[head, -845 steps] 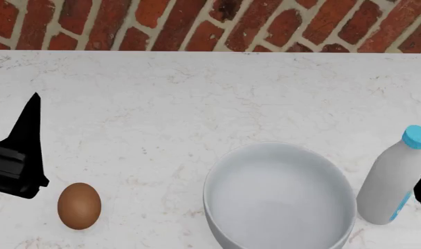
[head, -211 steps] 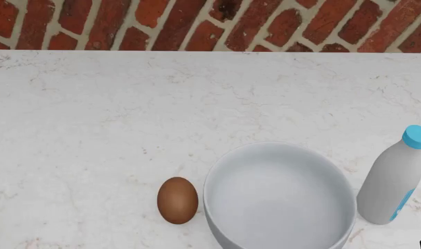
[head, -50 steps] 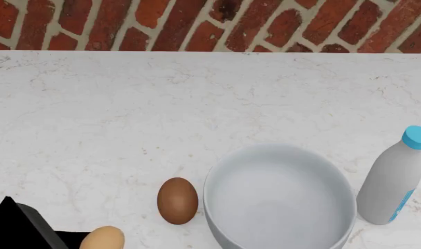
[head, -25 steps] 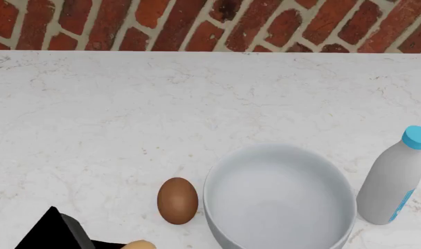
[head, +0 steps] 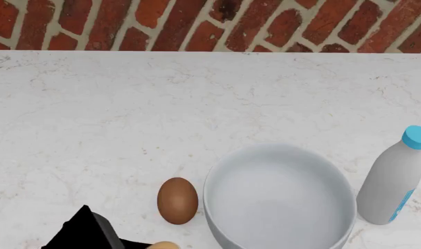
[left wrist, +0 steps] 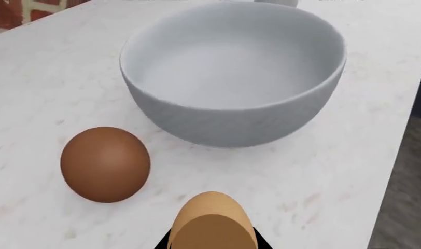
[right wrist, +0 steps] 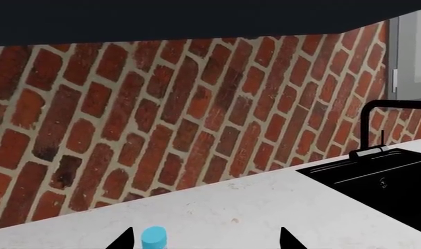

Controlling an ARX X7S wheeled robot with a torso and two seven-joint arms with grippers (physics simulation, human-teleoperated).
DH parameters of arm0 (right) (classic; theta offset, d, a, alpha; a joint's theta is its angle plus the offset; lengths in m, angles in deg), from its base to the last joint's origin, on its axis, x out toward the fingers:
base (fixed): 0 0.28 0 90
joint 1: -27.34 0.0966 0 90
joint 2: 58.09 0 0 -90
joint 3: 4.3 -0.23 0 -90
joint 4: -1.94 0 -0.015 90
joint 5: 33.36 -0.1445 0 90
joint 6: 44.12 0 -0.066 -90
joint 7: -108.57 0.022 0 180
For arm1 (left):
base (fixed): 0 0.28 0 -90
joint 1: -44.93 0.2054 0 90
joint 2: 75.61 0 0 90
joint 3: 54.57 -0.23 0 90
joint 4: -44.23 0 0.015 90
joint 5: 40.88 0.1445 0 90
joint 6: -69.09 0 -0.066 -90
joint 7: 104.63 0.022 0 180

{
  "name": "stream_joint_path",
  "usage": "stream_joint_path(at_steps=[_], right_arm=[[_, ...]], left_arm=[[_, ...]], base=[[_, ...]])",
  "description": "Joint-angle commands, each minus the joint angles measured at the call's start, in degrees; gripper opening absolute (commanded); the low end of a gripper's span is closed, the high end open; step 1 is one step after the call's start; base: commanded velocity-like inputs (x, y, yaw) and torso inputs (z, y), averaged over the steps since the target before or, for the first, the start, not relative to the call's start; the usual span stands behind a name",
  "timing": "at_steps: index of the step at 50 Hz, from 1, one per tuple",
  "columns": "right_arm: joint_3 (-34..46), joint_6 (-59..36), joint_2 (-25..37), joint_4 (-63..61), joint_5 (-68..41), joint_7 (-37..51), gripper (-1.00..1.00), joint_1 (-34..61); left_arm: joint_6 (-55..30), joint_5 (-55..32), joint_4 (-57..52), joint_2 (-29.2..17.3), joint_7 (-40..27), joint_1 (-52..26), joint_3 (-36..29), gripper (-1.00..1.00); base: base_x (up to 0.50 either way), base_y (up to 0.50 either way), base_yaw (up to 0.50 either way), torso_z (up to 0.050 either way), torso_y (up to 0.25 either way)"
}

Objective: Place the eggs and milk next to the bowl.

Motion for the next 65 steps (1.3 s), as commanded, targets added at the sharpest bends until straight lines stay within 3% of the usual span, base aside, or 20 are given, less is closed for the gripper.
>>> stream_joint_path(at_steps=[1, 65], right_arm=[[-0.06, 0.06, -0.06, 0.18, 0.2, -0.26, 1.0, -0.08], [-1.07, 0.35, 1.61, 0.08, -1.73, 1.43, 1.0, -0.47]], left_arm=[[0.45, 1.0, 2.02, 1.99, 0.48, -1.43, -1.92, -1.0], [4.4, 6.7, 9.73, 7.49, 5.41, -4.23, -9.2, -1.0]], base=[[0.0, 0.0, 0.0, 0.0, 0.0], [0.0, 0.0, 0.0, 0.0, 0.0]])
